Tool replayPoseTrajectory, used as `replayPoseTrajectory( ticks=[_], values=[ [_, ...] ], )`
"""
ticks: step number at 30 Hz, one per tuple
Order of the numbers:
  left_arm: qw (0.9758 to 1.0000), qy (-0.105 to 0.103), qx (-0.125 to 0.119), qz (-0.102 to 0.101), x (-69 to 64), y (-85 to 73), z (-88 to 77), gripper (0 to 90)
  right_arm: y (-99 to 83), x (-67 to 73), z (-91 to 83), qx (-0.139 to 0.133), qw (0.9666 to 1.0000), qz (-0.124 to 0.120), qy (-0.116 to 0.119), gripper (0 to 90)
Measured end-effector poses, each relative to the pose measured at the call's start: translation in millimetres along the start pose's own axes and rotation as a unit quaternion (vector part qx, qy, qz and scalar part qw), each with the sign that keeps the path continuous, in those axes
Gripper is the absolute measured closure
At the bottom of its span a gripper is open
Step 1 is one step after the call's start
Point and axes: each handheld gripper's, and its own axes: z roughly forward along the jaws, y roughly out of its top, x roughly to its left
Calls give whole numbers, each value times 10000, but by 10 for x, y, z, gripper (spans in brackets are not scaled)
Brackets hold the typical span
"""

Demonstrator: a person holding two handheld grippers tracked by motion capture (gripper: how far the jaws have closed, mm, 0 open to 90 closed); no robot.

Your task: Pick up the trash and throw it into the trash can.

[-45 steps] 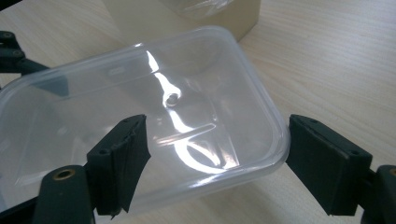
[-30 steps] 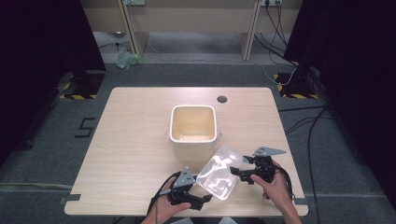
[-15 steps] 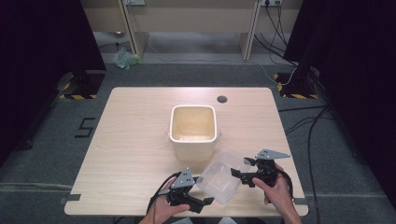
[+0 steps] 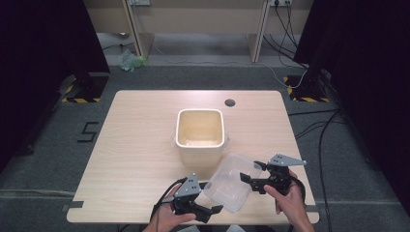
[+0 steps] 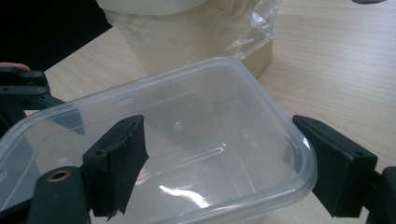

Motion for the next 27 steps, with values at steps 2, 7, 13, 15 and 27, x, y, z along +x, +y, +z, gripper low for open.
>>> replayPoseTrajectory(
  ticks=[2, 7, 13, 15, 27],
  values=[
    [9999, -100, 4, -46, -14, 38, -12, 166, 17, 18, -21, -17, 10000, 31, -17, 203],
    [9998, -199, -17, -56, -44, 135, -45, 165, 82, 61, -98, -106, 9999, -32, -57, 207],
    [9995, -278, -90, -115, -54, 233, -127, 166, 158, 97, -181, -265, 9996, -54, -8, 219],
    [9995, -271, -109, -76, -60, 264, -159, 166, 190, 123, -202, -314, 9995, -75, -1, 220],
    [9993, -298, -219, 19, -57, 505, -407, 168, 462, 292, -302, -559, 9980, -277, 43, 220]
  ],
)
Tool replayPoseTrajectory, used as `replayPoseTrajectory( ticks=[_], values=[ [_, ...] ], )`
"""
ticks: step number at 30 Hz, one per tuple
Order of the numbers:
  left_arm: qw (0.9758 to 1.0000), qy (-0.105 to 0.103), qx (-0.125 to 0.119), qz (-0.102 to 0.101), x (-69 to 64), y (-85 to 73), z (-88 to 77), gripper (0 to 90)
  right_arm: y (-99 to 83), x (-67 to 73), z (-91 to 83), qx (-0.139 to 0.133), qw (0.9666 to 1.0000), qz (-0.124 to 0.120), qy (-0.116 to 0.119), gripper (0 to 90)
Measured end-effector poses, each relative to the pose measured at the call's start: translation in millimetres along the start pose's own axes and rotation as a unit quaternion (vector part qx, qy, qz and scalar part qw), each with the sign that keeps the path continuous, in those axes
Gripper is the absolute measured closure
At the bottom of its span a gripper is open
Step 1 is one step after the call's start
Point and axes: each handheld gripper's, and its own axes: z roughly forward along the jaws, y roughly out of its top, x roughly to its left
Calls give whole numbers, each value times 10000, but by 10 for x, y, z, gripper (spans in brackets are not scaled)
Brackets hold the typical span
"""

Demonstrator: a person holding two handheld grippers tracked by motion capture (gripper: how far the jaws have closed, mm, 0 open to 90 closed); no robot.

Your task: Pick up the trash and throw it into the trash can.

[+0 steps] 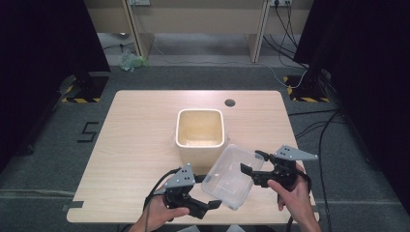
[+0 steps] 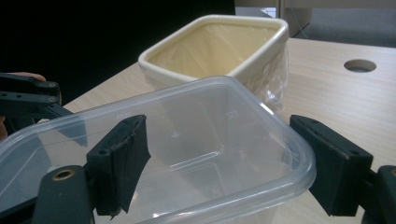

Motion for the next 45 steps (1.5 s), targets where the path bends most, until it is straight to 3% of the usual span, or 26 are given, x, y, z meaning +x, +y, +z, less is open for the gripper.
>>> replayPoseTrajectory(
  ticks=[8, 14, 23, 33, 39, 45],
  values=[
    [9998, 67, -51, 155, 8, 190, -125, 170, 225, 47, 8, -114, 9999, -101, 28, 220],
    [9999, -13, -113, 122, 25, 280, -186, 169, 358, 65, 56, -172, 9997, -133, 91, 226],
    [9997, 120, -164, 120, 115, 339, -301, 169, 528, 76, 175, -189, 9996, -159, 135, 251],
    [9992, 203, -325, -102, 284, 376, -479, 169, 714, 84, 444, -165, 9993, -107, 311, 250],
    [9989, 327, -326, -127, 372, 397, -546, 169, 803, 62, 605, -94, 9991, -61, 406, 250],
    [9983, 374, -346, -289, 531, 459, -618, 168, 875, -1, 784, -71, 9984, 136, 551, 249]
  ],
)
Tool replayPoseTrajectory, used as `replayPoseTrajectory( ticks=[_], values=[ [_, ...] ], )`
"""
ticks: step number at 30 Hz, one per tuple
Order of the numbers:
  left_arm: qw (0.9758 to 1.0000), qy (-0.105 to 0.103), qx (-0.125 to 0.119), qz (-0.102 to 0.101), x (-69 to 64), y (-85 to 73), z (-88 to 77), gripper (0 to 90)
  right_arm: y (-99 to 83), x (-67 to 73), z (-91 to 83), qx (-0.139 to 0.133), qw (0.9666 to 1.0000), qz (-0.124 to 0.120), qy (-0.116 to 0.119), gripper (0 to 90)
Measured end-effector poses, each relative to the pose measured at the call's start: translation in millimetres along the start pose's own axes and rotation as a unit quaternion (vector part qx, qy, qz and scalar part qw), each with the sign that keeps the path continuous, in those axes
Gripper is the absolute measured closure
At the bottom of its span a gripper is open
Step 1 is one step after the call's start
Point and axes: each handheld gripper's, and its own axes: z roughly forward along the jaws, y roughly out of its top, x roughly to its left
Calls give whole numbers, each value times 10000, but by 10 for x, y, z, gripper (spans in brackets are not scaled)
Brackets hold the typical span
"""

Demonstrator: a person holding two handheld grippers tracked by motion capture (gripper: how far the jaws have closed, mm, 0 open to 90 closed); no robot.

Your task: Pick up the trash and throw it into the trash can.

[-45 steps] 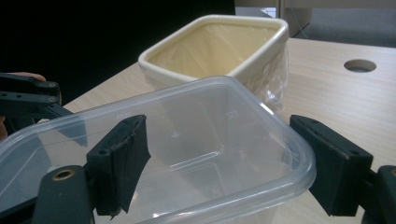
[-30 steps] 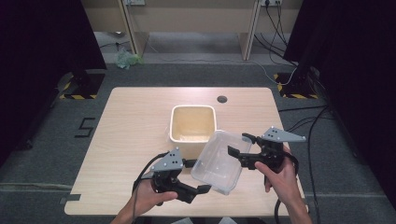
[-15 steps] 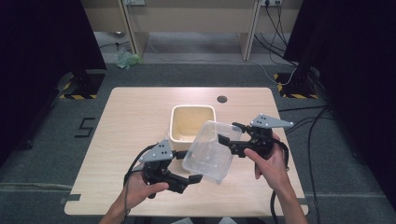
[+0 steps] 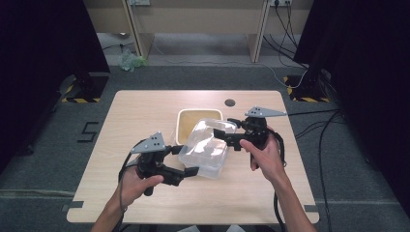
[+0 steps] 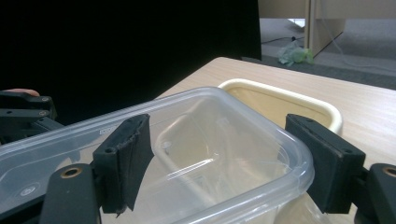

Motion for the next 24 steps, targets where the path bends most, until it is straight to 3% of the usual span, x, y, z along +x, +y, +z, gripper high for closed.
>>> replayPoseTrajectory(
  ticks=[13, 24],
  values=[
    [9994, 101, 52, -320, 344, 56, 12, 171, 86, -249, 374, 131, 9991, 355, 191, 248],
    [9987, 315, 29, -406, 432, 14, 41, 210, 120, -340, 560, 198, 9995, 239, -4, 243]
  ],
)
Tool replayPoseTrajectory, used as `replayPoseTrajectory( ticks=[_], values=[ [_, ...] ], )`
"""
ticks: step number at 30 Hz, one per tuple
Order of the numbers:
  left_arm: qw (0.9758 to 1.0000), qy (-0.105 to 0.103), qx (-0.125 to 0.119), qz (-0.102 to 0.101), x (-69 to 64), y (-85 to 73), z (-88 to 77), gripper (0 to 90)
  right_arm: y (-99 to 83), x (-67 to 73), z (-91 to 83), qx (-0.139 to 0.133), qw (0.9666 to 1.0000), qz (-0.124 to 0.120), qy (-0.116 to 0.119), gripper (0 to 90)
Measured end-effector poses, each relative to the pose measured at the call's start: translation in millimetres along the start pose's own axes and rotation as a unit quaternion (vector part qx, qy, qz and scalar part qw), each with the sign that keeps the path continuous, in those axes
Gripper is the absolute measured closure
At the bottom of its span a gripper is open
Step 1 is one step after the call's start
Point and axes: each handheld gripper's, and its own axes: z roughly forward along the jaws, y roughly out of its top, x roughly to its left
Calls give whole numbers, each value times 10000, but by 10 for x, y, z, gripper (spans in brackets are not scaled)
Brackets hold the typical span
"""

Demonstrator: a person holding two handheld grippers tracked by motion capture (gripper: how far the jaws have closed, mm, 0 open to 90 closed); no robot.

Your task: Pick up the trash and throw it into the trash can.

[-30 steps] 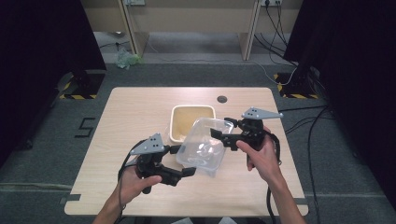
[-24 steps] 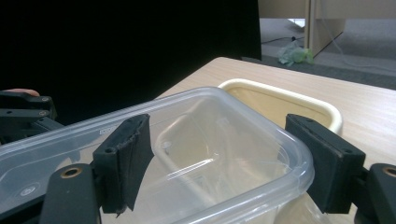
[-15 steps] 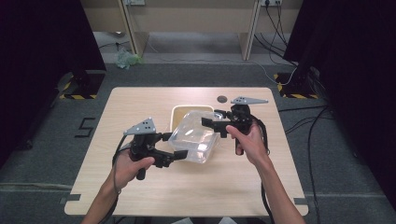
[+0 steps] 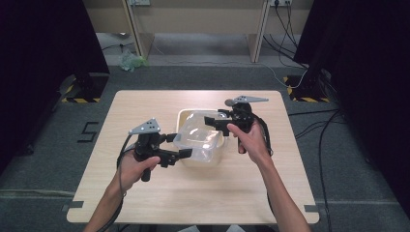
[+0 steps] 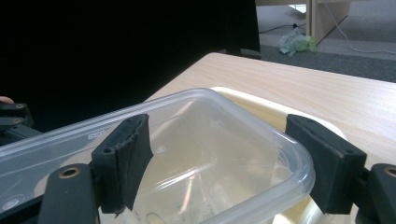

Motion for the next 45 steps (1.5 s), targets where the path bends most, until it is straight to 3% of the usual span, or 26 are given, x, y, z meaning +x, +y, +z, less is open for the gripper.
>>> replayPoseTrajectory(
  ticks=[4, 7, 12, 16, 18, 21, 23, 26, 31, 45],
  values=[
    [10000, 67, -52, 10, 6, -16, -4, 242, 4, -37, 46, 140, 9999, 65, 14, 219],
    [9998, 159, -134, 26, 6, -4, -27, 263, 1, -55, 82, 304, 9995, -57, -99, 209],
    [9997, 210, -159, 9, 23, 11, -36, 263, 3, -79, 89, 259, 9996, 6, -85, 209],
    [9996, 212, -212, 2, 21, 27, -42, 265, 15, -119, 56, 225, 9995, 16, -226, 219],
    [9995, 205, -229, 19, 12, 39, -39, 266, 16, -146, 46, 216, 9994, 58, -246, 270],
    [9996, 175, -230, 33, -8, 54, -21, 269, 1, -135, 75, 337, 9991, -68, -252, 334],
    [9996, 183, -226, 53, -18, 61, -12, 270, -11, -81, 117, 431, 9986, -204, -225, 355],
    [9995, 195, -265, 44, -21, 68, -15, 269, 11, -44, 139, 404, 9988, -210, -157, 349],
    [9992, 229, -314, 8, 3, 66, -38, 270, 50, -65, 73, 234, 9997, -10, -102, 328],
    [9991, 341, -212, -119, 108, -25, -49, 255, -56, -126, -173, 198, 9990, -143, -376, 278]
  ],
)
